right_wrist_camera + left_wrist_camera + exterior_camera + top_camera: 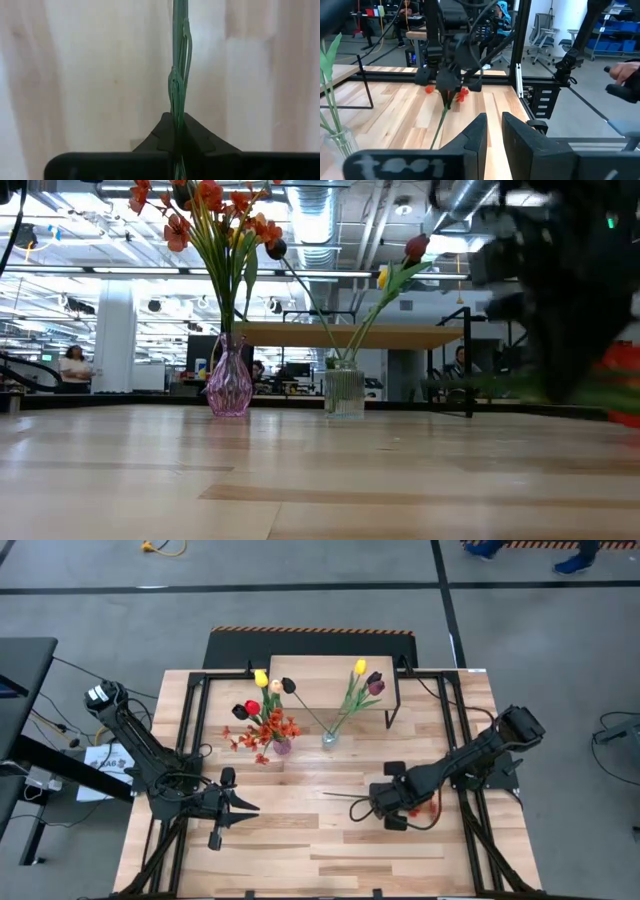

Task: Pick and place flowers into a vace then onto a shelf
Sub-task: Put the orange flower into the transparent vase

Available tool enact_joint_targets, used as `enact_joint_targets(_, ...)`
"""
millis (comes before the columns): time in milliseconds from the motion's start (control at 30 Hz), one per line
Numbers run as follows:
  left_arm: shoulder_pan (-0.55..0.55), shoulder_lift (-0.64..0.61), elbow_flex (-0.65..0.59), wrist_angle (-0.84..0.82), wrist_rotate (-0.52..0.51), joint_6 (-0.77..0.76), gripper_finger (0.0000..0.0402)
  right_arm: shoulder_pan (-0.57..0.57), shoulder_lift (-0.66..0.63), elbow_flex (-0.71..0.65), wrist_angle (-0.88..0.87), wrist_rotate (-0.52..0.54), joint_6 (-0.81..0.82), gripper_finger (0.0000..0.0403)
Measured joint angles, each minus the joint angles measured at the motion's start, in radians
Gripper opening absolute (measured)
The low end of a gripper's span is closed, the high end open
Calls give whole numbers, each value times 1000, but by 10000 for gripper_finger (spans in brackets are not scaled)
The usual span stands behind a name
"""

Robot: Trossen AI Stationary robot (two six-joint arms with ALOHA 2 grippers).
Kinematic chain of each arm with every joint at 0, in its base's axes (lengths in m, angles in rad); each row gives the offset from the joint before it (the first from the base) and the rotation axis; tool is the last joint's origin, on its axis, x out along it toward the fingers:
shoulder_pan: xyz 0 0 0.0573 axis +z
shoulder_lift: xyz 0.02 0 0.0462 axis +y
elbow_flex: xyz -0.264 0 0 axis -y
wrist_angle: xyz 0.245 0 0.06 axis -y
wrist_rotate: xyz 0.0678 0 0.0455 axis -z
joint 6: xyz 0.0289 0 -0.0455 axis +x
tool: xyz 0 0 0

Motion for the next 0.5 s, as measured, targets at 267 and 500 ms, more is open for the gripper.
enact_joint_targets(267,0,0,0,-1,-1,-8,46,47,-3,186,-209,114,-10,1)
enact_joint_targets(500,18,33,0,6,-2,-11,46,84,21,264,-229,195,-116,1)
